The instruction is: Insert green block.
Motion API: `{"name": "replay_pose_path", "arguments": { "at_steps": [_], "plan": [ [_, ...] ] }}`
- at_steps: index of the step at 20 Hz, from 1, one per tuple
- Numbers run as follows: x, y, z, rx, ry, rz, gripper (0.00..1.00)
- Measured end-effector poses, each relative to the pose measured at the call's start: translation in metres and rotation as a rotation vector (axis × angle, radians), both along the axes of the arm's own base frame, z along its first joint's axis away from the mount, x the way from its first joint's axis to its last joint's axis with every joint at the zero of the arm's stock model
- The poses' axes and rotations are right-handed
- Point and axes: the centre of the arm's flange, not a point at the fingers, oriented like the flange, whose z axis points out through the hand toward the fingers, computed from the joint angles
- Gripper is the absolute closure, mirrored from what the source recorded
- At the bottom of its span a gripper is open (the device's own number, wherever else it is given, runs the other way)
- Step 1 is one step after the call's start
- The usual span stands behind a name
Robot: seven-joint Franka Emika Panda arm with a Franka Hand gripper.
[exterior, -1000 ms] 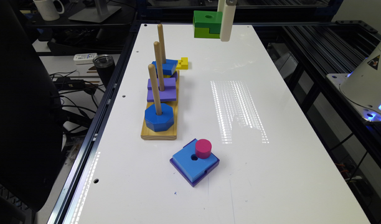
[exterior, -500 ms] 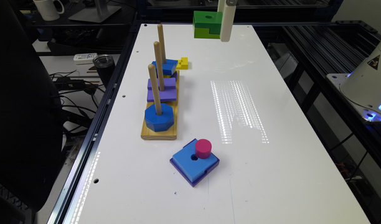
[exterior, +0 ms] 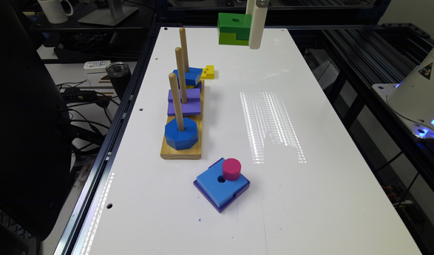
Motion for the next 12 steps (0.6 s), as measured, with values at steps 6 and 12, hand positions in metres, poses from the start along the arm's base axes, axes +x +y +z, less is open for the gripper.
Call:
{"name": "replay_pose_path", "arguments": {
  "at_steps": [6,12],
  "plan": [
    [0.012,0.012,0.000,0.004,-0.009,0.002,1.00],
    [0.030,0.025,-0.001,0.013,-0.012,0.002,1.00]
  ]
}}
